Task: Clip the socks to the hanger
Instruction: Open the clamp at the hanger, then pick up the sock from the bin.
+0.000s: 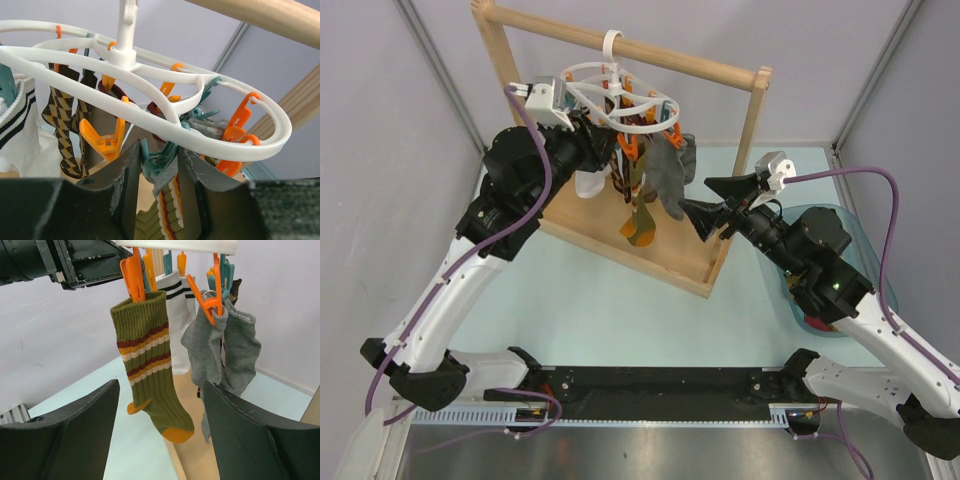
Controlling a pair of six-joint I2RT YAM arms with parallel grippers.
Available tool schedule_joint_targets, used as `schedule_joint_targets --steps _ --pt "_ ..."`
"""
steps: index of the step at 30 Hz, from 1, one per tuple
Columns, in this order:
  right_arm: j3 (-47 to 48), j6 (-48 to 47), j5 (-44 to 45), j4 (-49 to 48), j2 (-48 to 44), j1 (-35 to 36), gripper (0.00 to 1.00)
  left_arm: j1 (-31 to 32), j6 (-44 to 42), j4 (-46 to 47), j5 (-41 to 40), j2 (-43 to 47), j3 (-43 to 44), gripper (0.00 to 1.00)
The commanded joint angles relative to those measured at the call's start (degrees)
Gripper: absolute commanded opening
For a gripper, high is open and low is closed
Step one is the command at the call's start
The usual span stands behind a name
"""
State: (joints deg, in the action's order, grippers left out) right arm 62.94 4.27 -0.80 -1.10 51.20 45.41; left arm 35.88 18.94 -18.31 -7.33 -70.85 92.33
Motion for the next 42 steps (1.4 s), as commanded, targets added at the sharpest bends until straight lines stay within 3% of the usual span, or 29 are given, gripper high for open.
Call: schedule_joint_targets --steps 1,8,15,18,22,23,26,30,38,42 --pt "0.0 0.2 0.7 -1.7 -1.1 -0.1 0.73 0.2 -0.6 0.9 -0.7 0.0 2.6 0.34" --pt "0.0 -1.0 5.3 0.8 -1.9 -0.3 0.73 0.3 -0.7 1.1 -0.2 0.4 2.3 0.21" --pt "0.0 2.1 22.8 15.8 -4.2 -3.9 0.73 0.4 -1.4 0.5 -0.9 0.7 2.3 0.08" --pt "0.0 4.7 25.3 24.1 -4.1 -10.6 0.75 0.5 -1.6 0.3 -1.4 0.7 2.1 0.05" --pt "0.0 10.5 18.4 33.3 -1.3 -24.5 0.75 0.9 -1.6 0.2 -2.0 0.5 2.1 0.02" --pt "-0.1 11.2 14.7 33.9 -0.5 -30.3 0.75 0.9 -1.6 0.2 -2.1 0.4 2.1 0.02" --pt "-1.0 12.8 11.2 34.4 3.6 -38.2 0.74 1.2 -1.6 0.2 -2.1 0.4 2.5 0.02" --pt "-3.2 11.2 9.8 31.9 10.2 -44.2 0.73 1.4 -1.9 -0.2 -2.0 0.4 3.1 0.02" --pt "-7.3 5.9 -1.4 20.3 27.7 -52.8 0.66 1.5 -1.4 -0.7 -2.2 1.3 3.0 0.02" --pt "-7.3 5.0 -4.4 16.0 33.7 -53.9 0.56 1.5 -1.3 -0.8 -2.2 1.8 2.9 0.02"
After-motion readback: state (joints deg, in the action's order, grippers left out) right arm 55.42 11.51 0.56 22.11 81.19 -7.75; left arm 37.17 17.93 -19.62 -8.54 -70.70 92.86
